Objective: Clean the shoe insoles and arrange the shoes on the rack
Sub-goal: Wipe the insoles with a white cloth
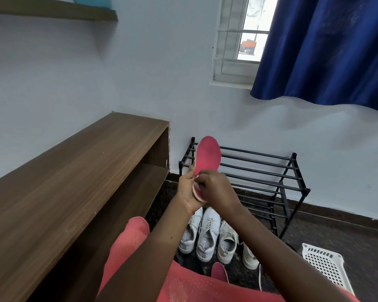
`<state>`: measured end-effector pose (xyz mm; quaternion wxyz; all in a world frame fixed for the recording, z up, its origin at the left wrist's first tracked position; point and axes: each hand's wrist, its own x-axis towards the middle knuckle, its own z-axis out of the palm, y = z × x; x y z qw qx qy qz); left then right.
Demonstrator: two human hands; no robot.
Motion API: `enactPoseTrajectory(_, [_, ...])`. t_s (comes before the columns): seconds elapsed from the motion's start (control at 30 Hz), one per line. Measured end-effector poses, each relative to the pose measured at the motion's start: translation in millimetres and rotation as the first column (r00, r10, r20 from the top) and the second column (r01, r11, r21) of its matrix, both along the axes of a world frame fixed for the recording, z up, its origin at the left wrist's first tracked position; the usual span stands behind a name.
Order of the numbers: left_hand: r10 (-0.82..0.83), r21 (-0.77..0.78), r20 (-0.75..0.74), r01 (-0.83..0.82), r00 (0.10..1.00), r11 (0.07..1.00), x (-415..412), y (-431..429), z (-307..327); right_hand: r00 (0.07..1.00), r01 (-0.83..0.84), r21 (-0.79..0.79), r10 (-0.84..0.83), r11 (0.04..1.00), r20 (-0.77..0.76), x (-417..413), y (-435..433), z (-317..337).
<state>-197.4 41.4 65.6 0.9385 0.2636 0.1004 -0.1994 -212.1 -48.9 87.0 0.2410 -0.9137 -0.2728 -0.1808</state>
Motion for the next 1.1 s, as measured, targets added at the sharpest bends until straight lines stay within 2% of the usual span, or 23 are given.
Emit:
enactPoseTrajectory(0.13, [-0.020,-0.055,0.018,0.021,1.000,0.998,-5,-8,1,0.997,0.077,0.030,-0.077,0.997,0.013,19,-3,2])
enactPoseTrajectory(0.27, [0.012,-0.021,-0.010,-0.012,1.000,1.000,1,4,-1,0.997,-0.073,0.128,0.075,0.989,-0.007,4,-4,1])
enactPoseTrajectory(0.33, [0.040,-0.026,-0.040,-0.041,0.998,0.999,6,9,-6,0.986,-0.162,0.098,0.158,0.982,0.053,-9,-3,-3])
enactPoseTrajectory(0.43, [0.063,-0.050,-0.067,-0.067,0.996,0.997,10,8,-15,0.973,-0.200,0.089,0.186,0.976,0.139,-13,-6,-13])
enactPoseTrajectory(0.67, [-0.028,-0.092,-0.025,0.026,0.999,0.995,-2,-2,-8,0.993,-0.035,0.036,0.031,0.999,0.110,21,-4,-8])
enactPoseTrajectory(0.83, [0.003,-0.006,0.037,-0.003,0.999,1.000,-5,-8,-9,0.995,0.103,0.002,-0.103,0.995,0.017,50,-9,1])
enactPoseTrajectory(1.0, [0.020,-0.040,0.058,-0.017,0.998,0.999,1,6,-10,1.000,0.026,0.023,-0.026,0.999,-0.009,23,1,-7])
enactPoseTrajectory(1.1, [0.108,0.048,0.077,-0.112,0.991,0.993,8,15,-10,0.999,-0.011,0.083,0.015,0.996,-0.048,-5,8,-12])
